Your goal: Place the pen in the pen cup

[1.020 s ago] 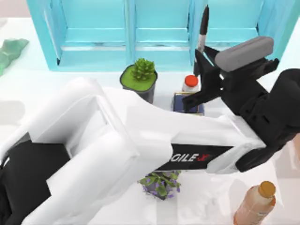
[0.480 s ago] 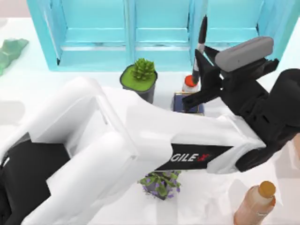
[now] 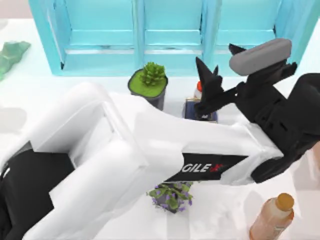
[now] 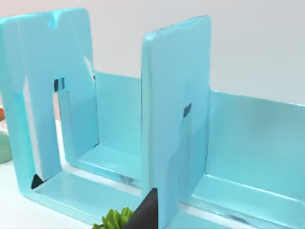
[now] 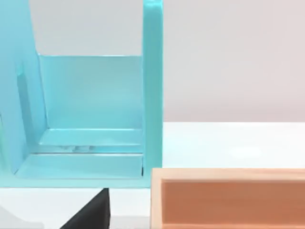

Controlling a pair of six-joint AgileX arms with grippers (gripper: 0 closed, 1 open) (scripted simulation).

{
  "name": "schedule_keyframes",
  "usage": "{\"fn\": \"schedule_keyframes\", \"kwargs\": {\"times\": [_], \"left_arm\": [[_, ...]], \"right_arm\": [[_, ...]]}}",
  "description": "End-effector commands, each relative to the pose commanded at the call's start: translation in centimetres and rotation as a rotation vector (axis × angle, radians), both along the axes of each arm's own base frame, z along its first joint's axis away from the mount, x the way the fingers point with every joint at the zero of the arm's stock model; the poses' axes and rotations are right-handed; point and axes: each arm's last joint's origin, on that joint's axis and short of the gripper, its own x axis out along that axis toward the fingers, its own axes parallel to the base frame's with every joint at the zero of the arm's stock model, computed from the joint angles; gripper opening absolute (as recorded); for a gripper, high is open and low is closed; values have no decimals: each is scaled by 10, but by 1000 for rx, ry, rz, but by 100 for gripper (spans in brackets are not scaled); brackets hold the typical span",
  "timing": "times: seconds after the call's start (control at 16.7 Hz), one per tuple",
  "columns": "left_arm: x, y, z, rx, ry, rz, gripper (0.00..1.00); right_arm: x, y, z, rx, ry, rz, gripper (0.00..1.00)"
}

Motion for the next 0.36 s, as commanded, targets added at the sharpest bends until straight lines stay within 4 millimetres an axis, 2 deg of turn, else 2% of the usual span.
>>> {"fn": "schedule_keyframes", "kwargs": {"times": [0.36], "left_arm": [[0,0,0,0,0,0,100]], "right_arm": [[0,0,0,0,0,0,100]]}}
